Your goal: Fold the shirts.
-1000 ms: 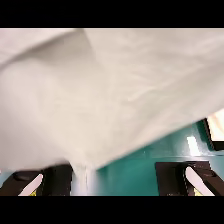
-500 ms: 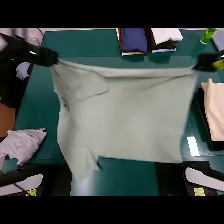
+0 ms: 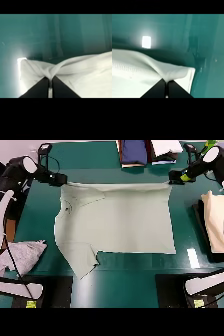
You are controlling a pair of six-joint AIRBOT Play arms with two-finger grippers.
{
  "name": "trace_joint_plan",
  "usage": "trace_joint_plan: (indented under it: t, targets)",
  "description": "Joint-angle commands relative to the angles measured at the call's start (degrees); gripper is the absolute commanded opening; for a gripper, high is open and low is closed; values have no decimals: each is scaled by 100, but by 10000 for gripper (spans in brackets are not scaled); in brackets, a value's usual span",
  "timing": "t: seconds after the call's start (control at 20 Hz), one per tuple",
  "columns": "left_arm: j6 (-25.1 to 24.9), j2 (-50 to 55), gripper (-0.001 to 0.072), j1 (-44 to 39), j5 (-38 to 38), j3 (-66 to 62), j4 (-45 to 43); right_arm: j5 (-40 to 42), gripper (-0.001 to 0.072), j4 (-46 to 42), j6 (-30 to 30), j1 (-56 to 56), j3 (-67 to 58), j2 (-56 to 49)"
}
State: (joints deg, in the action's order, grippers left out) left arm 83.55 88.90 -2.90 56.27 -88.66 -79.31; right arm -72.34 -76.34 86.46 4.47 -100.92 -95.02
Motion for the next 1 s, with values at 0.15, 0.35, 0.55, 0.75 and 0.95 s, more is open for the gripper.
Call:
trace_joint_plan:
  t: [0.15,0.35,0.55,0.75,0.95]
  targets:
    - [-973,120,27,289,1591,-55,560,-732,16,-649,22,-122,-90,31]
    - [-964,120,27,289,1574,426,564,-348,16,-623,55,-129,1187,494]
    - [-802,125,27,289,1038,1202,566,245,17,-328,57,-129,2166,765]
    - [-682,146,28,289,1034,1412,564,450,18,-269,160,-129,2610,800]
    - [-293,133,539,289,1419,1331,503,343,507,-271,175,-129,2535,807]
